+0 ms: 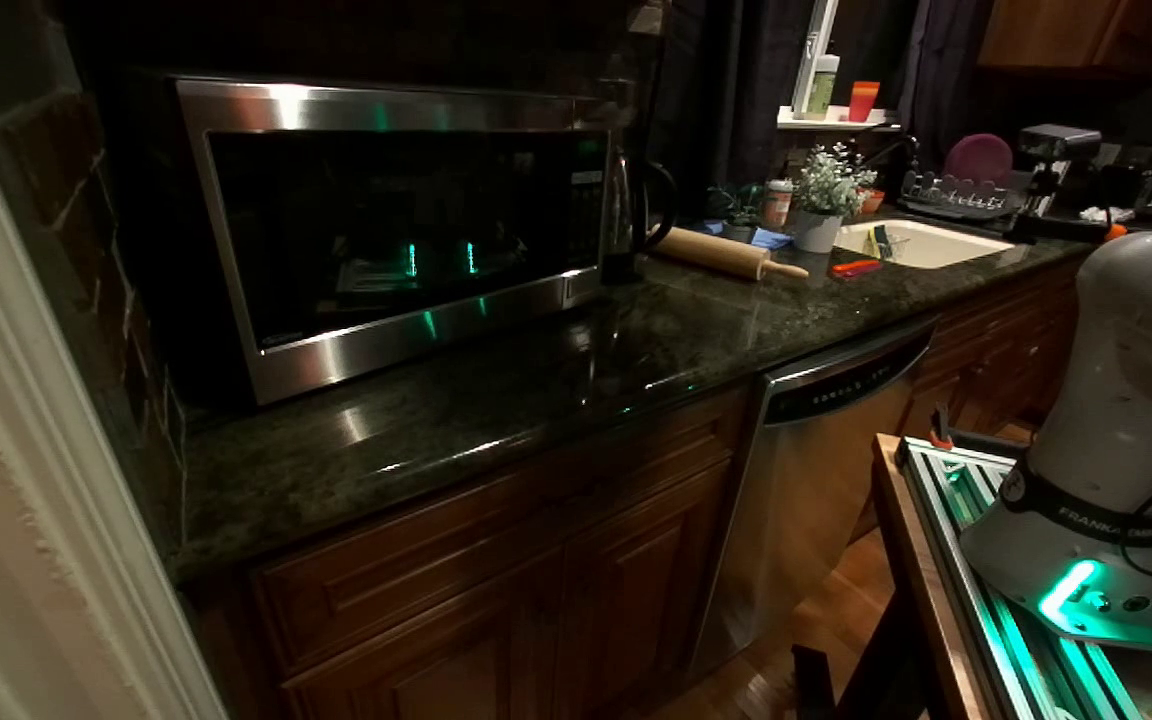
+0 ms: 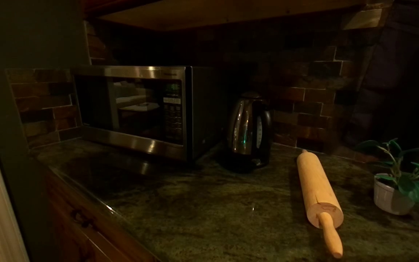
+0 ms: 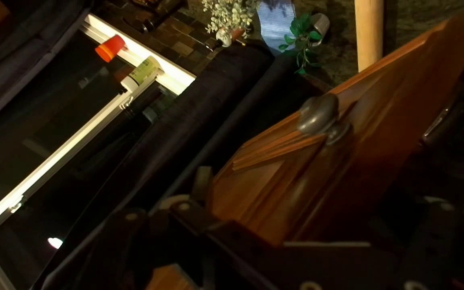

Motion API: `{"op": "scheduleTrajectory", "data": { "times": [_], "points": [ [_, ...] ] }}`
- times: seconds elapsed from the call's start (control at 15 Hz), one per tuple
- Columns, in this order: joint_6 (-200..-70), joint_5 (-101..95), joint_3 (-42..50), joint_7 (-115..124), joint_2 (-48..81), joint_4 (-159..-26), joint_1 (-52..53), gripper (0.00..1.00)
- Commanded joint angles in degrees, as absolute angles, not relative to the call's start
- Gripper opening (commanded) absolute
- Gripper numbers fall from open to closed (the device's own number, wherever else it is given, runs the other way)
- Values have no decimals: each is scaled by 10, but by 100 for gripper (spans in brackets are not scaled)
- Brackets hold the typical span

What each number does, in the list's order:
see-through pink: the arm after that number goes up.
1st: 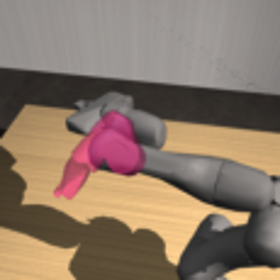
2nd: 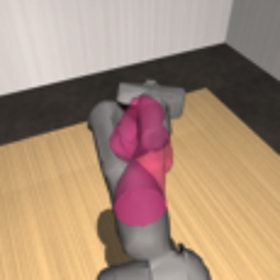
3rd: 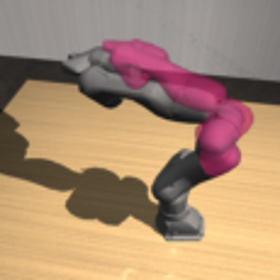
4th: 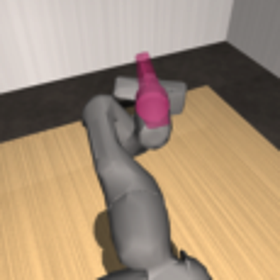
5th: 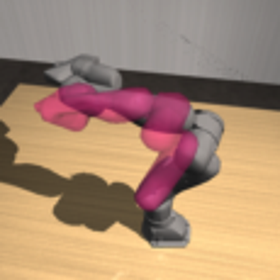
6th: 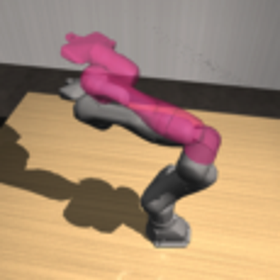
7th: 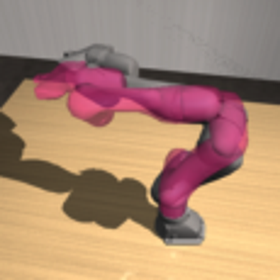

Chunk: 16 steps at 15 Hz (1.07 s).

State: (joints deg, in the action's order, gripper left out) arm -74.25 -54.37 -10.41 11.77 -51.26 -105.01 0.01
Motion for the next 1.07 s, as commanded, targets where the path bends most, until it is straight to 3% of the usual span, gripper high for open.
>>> {"op": "scheduleTrajectory", "data": {
  "times": [0.0, 1.0],
  "points": [
    [-718, -556, -99, 110, -547, -1067, 11, 100],
    [-747, -675, -39, 121, -697, -1162, 24, 100]
  ]
}}
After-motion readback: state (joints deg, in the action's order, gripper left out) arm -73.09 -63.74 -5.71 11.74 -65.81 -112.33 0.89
